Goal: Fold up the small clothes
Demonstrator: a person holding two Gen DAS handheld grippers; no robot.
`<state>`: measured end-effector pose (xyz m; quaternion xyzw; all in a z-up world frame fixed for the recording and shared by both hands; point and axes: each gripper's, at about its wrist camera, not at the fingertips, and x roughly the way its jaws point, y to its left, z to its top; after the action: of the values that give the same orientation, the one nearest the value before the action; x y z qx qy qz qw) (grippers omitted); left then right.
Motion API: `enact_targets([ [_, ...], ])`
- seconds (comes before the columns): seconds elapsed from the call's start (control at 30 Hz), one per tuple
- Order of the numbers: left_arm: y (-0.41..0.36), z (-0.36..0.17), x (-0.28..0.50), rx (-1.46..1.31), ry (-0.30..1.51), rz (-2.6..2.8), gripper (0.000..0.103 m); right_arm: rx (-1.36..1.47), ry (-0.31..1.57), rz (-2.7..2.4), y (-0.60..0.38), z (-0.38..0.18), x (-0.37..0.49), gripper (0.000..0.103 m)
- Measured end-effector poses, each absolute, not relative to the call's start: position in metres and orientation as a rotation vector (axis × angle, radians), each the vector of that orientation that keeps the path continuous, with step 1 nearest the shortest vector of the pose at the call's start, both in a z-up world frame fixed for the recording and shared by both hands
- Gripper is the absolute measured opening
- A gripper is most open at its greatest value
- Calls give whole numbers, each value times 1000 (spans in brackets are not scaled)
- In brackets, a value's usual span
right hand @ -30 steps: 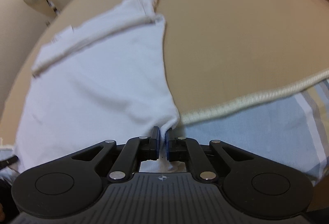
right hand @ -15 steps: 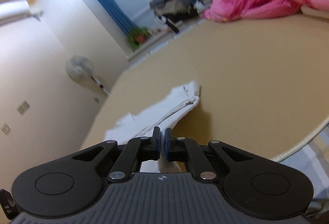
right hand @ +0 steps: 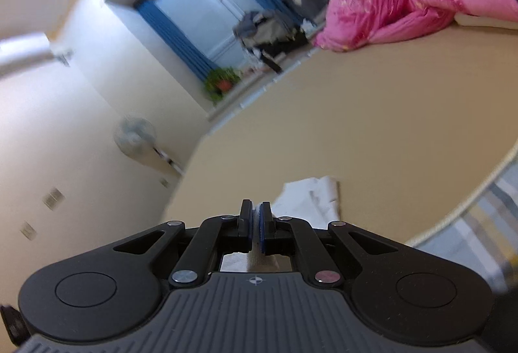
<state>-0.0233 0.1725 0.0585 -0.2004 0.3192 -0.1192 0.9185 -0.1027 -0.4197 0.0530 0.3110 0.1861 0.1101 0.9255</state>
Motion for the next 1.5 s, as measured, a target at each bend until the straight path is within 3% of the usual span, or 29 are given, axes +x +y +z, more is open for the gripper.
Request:
enact_targets([
  [0.17,185,11,111,-524,822,-196,5,518,565,165,-411,32,44,4],
  [0.3,193,-16,172,-560,881,-168,8,465,681,95,-404,7,120,9],
  [0.33,197,-21,177,-557,856,-141,10,460,686,88,-404,1,125,9],
  [0.4,209,-32,176,-586,817,-130,25,441,669,70,-407,-8,128,13],
  [0.5,226,-46,171,-650,872,-104,27,417,724,67,-416,-30,119,17],
  [0.57,225,-45,171,-554,878,-130,33,368,703,100,-416,-30,117,18],
  [0.73,210,-56,174,-387,930,-160,34,167,760,159,-395,-45,132,20],
  [0.9,171,-59,185,-271,902,-174,47,47,732,202,-369,-50,141,23],
  [1.23,145,-64,212,-230,862,-135,46,21,665,210,-353,-43,155,28],
  [1.5,147,-62,217,-209,836,-113,15,0,630,217,-339,-45,172,26],
])
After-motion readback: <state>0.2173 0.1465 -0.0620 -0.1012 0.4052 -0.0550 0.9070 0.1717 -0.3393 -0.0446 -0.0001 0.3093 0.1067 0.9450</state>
